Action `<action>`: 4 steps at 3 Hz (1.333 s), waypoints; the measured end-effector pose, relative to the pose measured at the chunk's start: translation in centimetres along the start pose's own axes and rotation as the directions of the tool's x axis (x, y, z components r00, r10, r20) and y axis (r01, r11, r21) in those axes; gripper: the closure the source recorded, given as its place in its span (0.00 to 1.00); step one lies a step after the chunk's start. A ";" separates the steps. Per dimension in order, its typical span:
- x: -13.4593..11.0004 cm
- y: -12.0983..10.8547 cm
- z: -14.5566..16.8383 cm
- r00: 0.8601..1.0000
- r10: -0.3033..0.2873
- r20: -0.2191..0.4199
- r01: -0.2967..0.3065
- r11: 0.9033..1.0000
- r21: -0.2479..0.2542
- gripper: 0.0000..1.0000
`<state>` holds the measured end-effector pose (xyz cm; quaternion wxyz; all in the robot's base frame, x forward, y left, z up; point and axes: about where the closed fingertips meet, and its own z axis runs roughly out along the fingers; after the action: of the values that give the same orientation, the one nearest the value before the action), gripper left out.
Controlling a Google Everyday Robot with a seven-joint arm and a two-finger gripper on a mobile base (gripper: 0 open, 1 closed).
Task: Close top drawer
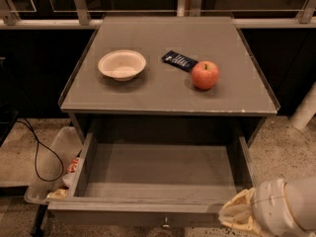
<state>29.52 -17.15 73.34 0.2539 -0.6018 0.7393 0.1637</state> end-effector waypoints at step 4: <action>4.1 -1.3 6.7 0.995 -0.079 0.063 0.072 0.993 0.098 1.00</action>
Offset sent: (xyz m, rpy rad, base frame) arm 0.0024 -0.0020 -0.0763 0.0688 -0.1332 0.0078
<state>31.38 -17.07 65.59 0.3130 -0.6108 0.7140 0.1387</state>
